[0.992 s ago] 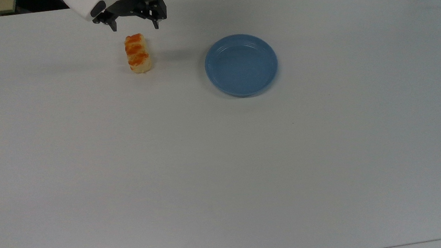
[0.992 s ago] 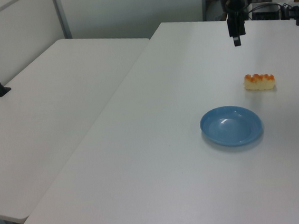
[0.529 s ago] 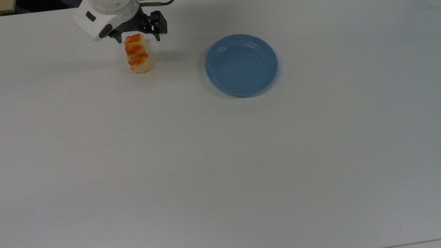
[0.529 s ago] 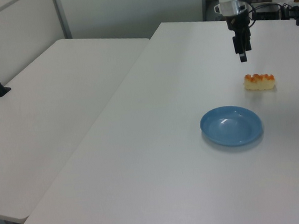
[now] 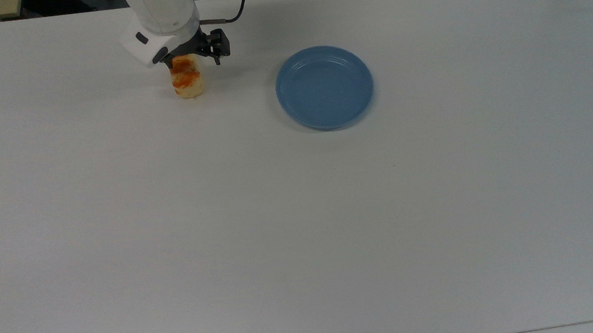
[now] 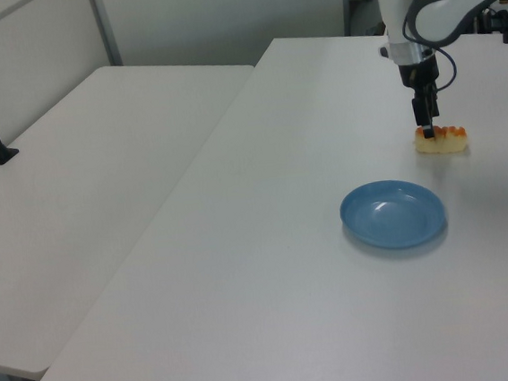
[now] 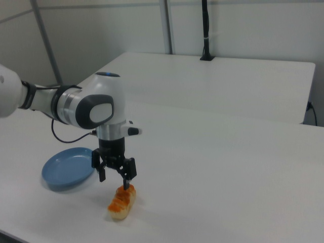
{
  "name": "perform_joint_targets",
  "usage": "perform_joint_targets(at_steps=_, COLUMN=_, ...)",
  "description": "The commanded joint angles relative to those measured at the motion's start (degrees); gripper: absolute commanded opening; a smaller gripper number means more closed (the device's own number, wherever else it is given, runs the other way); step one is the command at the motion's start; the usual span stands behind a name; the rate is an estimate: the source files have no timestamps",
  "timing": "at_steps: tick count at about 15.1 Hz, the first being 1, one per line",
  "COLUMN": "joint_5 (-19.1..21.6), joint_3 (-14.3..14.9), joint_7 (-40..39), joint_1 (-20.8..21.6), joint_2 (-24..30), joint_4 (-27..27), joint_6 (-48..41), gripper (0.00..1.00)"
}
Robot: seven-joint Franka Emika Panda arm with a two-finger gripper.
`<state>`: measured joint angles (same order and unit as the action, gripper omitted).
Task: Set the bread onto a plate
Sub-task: 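Move the open gripper over the glazed bread roll and lower it, then close the gripper around the bread roll and lift it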
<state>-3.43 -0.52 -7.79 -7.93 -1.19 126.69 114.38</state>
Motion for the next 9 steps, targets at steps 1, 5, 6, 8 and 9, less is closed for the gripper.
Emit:
perform_joint_targets(at_steps=1, joint_5=-2.4, joint_3=0.6, joint_7=-3.0, joint_1=0.5, joint_2=2.7, joint_4=7.2, joint_6=7.2, gripper=1.0)
perform_joint_targets(at_steps=5, joint_5=-4.6, joint_3=1.4, joint_7=-9.9, joint_1=0.1, joint_2=2.3, joint_4=8.9, joint_6=8.5, gripper=1.0)
perform_joint_targets(at_steps=6, joint_5=-5.3, joint_3=2.2, joint_7=-10.1, joint_1=0.1, joint_2=2.2, joint_4=9.1, joint_6=8.6, gripper=1.0)
perform_joint_targets(at_steps=8, joint_5=-6.2, joint_3=3.7, joint_7=-10.9, joint_1=0.1, joint_2=2.5, joint_4=9.2, joint_6=8.6, gripper=1.0)
perform_joint_targets(at_steps=9, joint_5=-6.2, joint_3=4.3, joint_7=-10.9, joint_1=0.1, joint_2=2.8, joint_4=9.0, joint_6=8.5, gripper=1.0)
